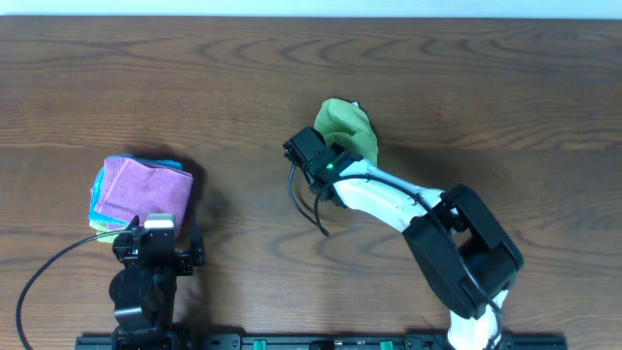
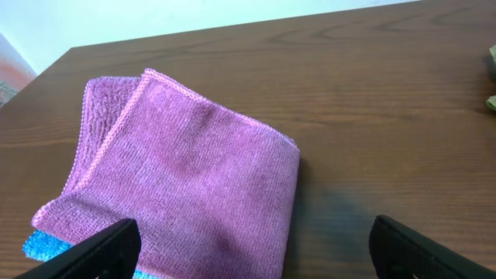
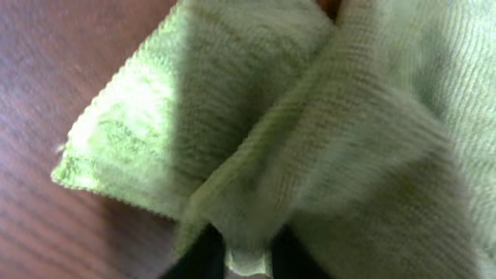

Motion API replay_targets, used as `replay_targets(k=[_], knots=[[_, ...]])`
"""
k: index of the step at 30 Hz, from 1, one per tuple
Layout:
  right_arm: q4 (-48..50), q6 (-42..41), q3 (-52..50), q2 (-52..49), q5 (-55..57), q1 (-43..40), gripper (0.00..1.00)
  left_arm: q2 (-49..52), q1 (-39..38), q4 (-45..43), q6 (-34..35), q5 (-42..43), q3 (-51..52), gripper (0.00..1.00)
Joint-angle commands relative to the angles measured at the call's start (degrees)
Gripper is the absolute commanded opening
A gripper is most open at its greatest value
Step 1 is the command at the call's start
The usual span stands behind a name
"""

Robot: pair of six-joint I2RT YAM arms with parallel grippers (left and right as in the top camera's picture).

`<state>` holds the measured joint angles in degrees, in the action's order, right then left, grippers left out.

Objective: Fold the cloth

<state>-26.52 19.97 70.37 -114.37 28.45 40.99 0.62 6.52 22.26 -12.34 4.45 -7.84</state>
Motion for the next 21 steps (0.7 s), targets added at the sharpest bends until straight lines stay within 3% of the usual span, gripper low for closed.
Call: replay_targets(k=[1, 11, 21], knots=[[0.2, -1.1, 1.2, -0.4, 5.7, 0.4, 0.01, -0.4, -0.3, 0.3, -1.0, -0.4, 1.2, 0.95], [-4.7, -7.8, 7.8, 2.5, 13.1, 0.8, 0.01, -0.4, -0.3, 0.3, -0.9, 0.2, 1.2, 0.95], [-14.8, -20.1, 10.5, 8.0, 15.6, -2.6, 0.01, -0.4, -0.3, 0.2, 4.7, 5.3, 1.2, 0.95]])
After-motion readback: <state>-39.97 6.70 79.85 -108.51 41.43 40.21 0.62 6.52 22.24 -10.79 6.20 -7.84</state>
